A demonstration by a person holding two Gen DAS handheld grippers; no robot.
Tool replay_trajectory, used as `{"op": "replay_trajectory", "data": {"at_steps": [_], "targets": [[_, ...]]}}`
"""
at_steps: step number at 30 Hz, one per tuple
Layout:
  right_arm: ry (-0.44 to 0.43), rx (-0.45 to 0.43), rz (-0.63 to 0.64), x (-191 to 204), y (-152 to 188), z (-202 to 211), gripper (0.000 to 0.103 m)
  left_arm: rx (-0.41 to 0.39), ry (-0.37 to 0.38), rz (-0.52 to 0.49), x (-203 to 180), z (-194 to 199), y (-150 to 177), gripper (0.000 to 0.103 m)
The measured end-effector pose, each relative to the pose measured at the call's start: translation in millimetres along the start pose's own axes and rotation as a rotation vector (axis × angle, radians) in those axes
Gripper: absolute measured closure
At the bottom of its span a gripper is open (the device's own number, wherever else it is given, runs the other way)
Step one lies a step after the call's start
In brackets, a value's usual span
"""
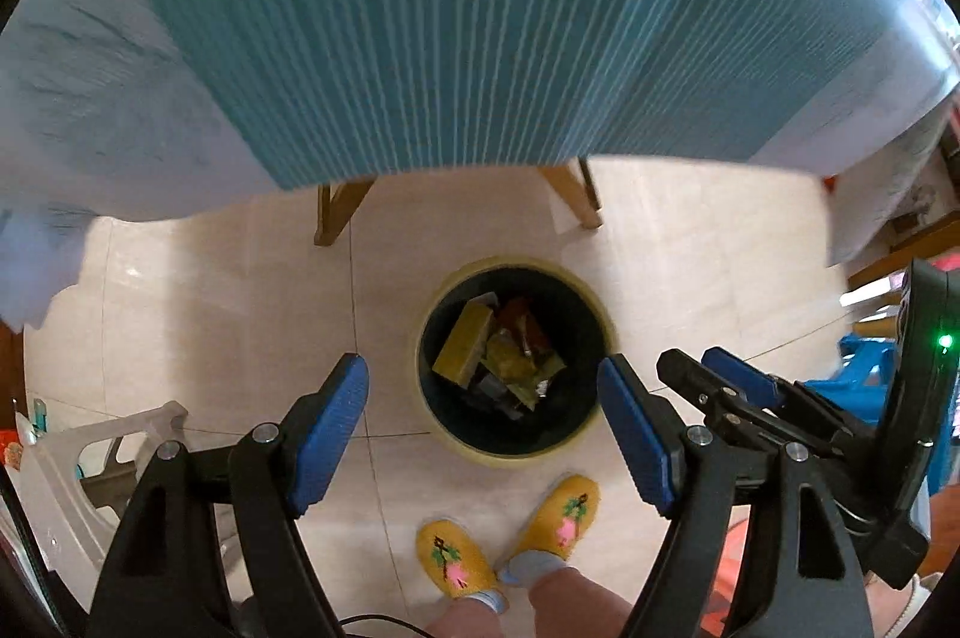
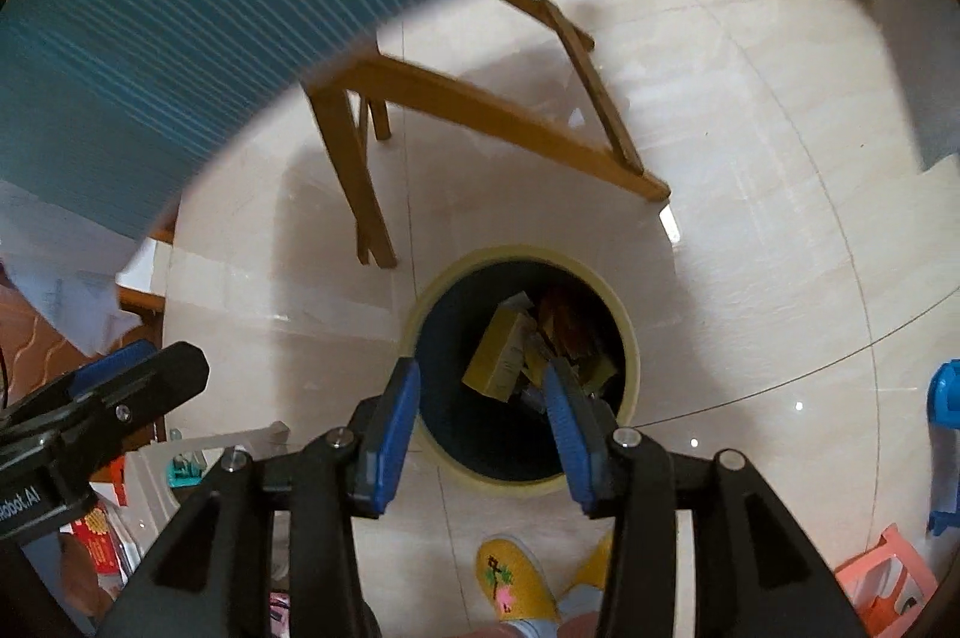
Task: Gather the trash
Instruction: 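Raise both open tools back toward the pulp tray and red packet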
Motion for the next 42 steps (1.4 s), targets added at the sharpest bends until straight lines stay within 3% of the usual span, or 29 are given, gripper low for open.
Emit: {"op": "replay_trajectory", "data": {"at_steps": [7, 13, 19, 22, 31, 37, 42], "targets": [[0.006, -0.056, 0.008, 29, -7, 87, 0.059, -0.034, -0.015, -0.051, -4, 99, -12, 0.026], [-0.010, -0.129, 0.014, 64, -9, 182, 0.056, -0.132, -0.028, -0.094, -6, 196, -28, 0.026], [-0.015, -0.229, 0.055, 99, -11, 262, 0.055, -0.152, 0.043, -0.107, -14, 266, -30, 0.026], [-0.019, -0.284, 0.079, 117, -12, 295, 0.055, -0.202, 0.061, -0.135, -19, 294, -31, 0.026], [0.025, -0.441, 0.171, 159, -32, 351, 0.055, -0.330, 0.109, -0.169, -17, 347, -52, 0.026], [0.047, -0.497, 0.189, 174, -47, 363, 0.055, -0.360, 0.144, -0.140, -4, 360, -72, 0.026], [0.055, -0.514, 0.178, 178, -65, 363, 0.055, -0.390, 0.127, -0.131, 8, 361, -90, 0.026]]}}
Point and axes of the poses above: each gripper's, at about its wrist camera, not at the fingertips, and z roughly against the way its jaws point, x to its left, y to its underside, the point moved 6 cm from there along -z, roughly the way its jaws point, and after that the axes turned 1 degree about y, right-handed, at the moved point
